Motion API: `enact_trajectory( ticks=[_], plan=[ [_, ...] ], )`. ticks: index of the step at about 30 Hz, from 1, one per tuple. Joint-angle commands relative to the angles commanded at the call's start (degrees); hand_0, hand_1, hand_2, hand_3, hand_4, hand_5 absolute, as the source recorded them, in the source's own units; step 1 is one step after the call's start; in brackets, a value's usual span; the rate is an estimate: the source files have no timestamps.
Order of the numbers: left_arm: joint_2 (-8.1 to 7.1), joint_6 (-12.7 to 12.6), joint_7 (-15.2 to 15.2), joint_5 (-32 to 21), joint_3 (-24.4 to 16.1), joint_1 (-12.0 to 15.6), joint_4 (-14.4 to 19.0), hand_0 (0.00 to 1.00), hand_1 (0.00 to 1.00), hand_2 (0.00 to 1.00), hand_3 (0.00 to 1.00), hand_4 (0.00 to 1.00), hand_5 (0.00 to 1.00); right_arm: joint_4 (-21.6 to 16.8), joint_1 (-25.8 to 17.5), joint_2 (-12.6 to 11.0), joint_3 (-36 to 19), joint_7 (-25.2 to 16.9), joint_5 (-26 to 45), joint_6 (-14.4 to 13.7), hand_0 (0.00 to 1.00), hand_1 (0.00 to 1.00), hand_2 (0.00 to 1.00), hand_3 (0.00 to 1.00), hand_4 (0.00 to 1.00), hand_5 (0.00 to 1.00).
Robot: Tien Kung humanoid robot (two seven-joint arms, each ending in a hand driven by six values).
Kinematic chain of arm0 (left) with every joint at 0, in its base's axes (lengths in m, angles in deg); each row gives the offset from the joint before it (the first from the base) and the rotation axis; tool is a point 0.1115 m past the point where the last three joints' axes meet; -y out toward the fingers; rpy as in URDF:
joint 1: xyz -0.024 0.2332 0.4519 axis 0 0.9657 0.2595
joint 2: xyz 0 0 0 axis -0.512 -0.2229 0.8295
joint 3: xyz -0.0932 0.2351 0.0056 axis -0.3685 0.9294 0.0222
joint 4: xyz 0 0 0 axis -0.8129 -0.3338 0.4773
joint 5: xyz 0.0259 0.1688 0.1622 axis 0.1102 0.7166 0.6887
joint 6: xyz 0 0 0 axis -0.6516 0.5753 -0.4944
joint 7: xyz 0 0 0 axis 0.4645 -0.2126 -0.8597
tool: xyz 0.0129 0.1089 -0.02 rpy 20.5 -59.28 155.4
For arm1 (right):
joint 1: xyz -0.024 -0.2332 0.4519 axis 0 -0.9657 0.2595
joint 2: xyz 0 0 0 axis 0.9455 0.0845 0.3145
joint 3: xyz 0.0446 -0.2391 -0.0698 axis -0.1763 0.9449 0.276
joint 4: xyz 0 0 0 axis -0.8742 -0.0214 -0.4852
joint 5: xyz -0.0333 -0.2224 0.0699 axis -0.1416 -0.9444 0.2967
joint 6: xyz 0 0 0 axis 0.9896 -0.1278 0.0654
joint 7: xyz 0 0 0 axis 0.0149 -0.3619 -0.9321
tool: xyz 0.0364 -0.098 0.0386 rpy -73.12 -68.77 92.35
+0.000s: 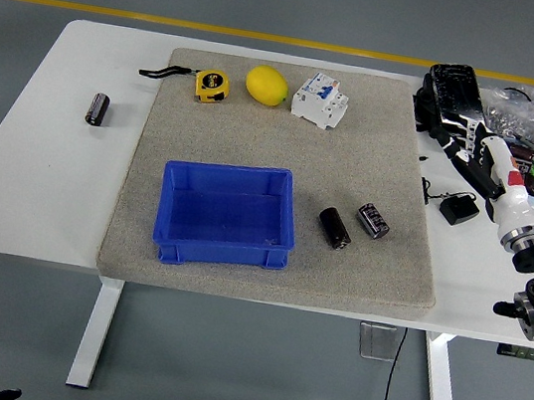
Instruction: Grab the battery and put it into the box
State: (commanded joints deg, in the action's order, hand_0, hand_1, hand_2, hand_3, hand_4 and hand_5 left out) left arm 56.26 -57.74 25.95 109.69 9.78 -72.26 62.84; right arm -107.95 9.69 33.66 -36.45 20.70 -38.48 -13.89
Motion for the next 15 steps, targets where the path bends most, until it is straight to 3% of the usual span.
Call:
enact_trajectory(
  ticks=[1,2,8,9,14,15],
  plan=[
    [-0.02,0.0,0.0,0.0,0.0,0.0,0.0,0.714,0.699,0.754,0.618,0.627,0.496,0.0,0.3,-0.2,0.5,0.3,-0.9,0.1,0.792,0.794,0.819,0.82,0.998,0.77],
    [-0.03,0.0,0.0,0.0,0.0,0.0,0.0,0.714,0.7,0.754,0.617,0.627,0.497,0.0,0.8,-0.4,1.2,0.6,-2.0,0.3,0.793,0.795,0.817,0.826,0.998,0.679],
    [-0.11,0.1,-0.1,0.0,0.1,0.3,0.1,0.714,0.7,0.754,0.617,0.627,0.497,0.7,5.1,-2.1,7.1,2.8,-12.2,2.5,0.793,0.795,0.817,0.826,0.998,0.679],
    [-0.13,0.1,-0.1,0.1,0.0,0.3,0.1,0.714,0.702,0.754,0.617,0.627,0.497,0.8,5.6,-2.2,7.7,2.9,-13.7,2.7,0.798,0.802,0.822,0.848,0.998,0.588],
    [-0.28,0.1,-0.2,0.5,-0.3,0.5,0.1,0.714,0.702,0.754,0.617,0.627,0.497,2.0,11.2,-3.1,13.0,2.3,-25.5,5.4,0.798,0.802,0.822,0.848,0.998,0.588],
    [-0.28,0.1,-0.2,0.6,-0.4,0.6,0.1,0.714,0.7,0.754,0.616,0.627,0.498,2.2,11.8,-3.1,13.6,2.1,-27.7,5.7,0.789,0.793,0.818,0.841,0.998,0.482]
  ],
)
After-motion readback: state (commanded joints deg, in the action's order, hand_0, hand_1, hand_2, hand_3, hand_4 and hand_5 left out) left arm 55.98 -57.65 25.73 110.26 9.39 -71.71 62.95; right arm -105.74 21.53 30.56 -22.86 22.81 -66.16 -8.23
